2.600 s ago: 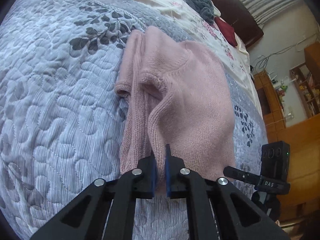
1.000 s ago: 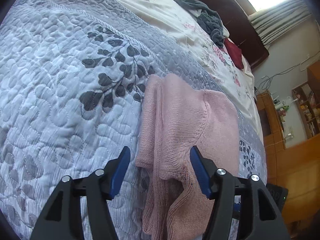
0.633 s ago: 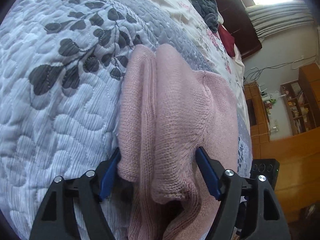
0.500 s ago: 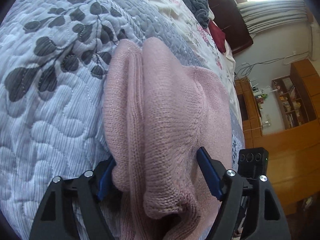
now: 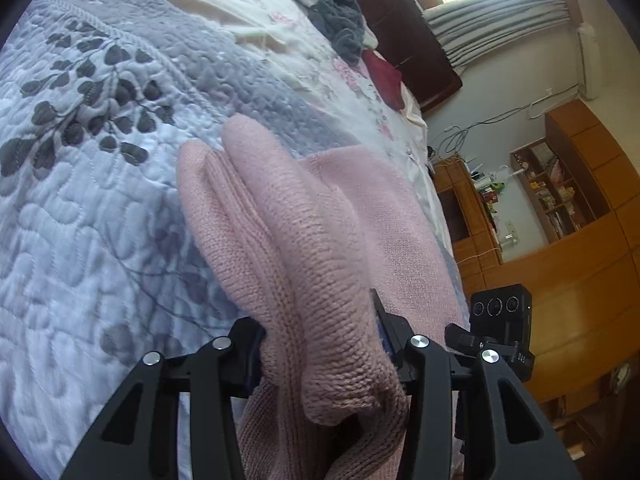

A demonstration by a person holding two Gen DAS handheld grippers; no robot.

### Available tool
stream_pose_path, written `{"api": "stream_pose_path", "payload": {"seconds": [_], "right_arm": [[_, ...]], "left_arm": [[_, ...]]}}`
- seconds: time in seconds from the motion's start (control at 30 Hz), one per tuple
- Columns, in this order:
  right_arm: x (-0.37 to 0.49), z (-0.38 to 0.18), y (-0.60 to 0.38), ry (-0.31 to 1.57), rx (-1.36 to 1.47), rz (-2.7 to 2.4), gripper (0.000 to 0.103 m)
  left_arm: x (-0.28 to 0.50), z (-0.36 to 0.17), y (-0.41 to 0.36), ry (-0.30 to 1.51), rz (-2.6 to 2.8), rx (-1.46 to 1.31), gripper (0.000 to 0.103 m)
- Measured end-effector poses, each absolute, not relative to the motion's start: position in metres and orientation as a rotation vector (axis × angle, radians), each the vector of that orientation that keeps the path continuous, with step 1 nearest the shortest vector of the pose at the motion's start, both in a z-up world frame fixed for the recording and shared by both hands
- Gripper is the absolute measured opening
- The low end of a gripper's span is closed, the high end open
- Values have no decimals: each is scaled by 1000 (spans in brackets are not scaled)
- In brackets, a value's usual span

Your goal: Fold small clothes

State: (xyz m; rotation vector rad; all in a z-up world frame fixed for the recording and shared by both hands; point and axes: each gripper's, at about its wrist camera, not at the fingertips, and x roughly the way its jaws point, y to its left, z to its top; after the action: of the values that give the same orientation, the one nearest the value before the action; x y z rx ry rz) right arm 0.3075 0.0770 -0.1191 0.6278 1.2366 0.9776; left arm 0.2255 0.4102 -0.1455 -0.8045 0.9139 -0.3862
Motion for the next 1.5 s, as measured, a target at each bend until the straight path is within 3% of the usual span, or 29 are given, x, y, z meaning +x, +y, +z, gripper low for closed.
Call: {"api": "stream_pose_path", "payload": {"seconds": [0.27,0.5,0.63,0.87,1.17,1.43,1.5], "right_arm": [[255,-87,-52,1226,617,915,58],[218,-161,-107,1343,641,766,59],[203,-178,-109,1302,686,772,63],[189,-160,-104,1310,614,719,74],[126,-153,-120,1334,561,735,74],[110,-165,-128,1352,583,727,34],[102,-174,-141,1368,573,708,33]], "left_arm": [[189,-129,298,907,-511,-787,45],[176,-201,259,1066,-441,-808,44],[169,-221,267,1074,-416,-828,52],[155,-183,258,1110,-268,-643,58],[78,-143,229,1062,-217,-460,61],[65,-171,229,1140,-130,-419,60],[63,-181,234,1156,-122,-431,63]]}}
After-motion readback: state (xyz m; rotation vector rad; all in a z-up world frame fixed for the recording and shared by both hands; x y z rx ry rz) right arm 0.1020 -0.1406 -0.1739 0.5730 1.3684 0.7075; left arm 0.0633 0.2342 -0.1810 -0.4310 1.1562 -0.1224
